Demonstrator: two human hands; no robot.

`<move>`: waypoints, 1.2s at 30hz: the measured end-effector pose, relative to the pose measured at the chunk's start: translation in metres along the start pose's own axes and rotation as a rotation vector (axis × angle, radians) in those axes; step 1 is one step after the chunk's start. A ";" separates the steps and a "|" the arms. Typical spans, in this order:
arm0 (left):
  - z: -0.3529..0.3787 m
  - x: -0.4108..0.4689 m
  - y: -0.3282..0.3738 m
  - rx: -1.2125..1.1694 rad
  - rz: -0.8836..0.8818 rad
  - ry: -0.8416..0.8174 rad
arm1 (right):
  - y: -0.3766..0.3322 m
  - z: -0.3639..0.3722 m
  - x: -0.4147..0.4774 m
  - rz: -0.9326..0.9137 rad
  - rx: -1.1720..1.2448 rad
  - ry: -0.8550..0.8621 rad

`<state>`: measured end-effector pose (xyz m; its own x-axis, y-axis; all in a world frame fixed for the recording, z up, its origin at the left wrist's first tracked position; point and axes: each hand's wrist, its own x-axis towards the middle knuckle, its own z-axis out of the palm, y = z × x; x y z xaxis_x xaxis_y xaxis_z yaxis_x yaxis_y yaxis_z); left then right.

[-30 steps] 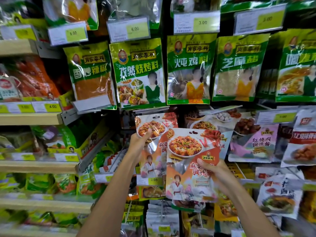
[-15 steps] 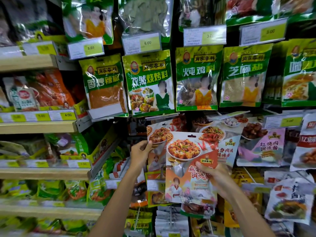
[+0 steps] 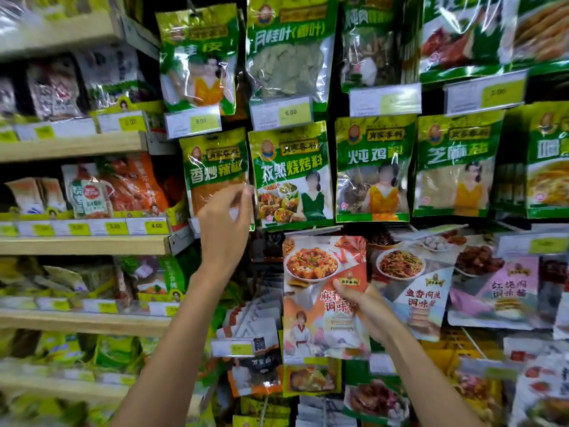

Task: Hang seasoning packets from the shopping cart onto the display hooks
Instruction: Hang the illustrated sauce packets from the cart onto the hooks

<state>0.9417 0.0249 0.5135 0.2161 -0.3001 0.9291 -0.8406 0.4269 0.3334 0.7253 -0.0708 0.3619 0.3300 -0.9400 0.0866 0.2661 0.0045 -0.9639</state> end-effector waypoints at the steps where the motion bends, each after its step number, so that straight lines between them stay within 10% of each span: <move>1: 0.001 0.017 0.006 0.034 0.058 0.040 | -0.003 0.002 0.003 0.008 -0.003 -0.004; 19: 0.074 0.124 0.008 0.511 0.526 0.023 | 0.007 -0.006 0.025 0.092 -0.094 0.019; 36: 0.074 0.128 -0.003 0.464 0.554 0.000 | 0.000 0.006 0.068 0.116 -0.211 0.336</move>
<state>0.9350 -0.0774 0.6196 -0.3027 -0.1449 0.9420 -0.9511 0.1105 -0.2886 0.7528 -0.1332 0.3696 0.0237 -0.9966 -0.0784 0.0416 0.0794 -0.9960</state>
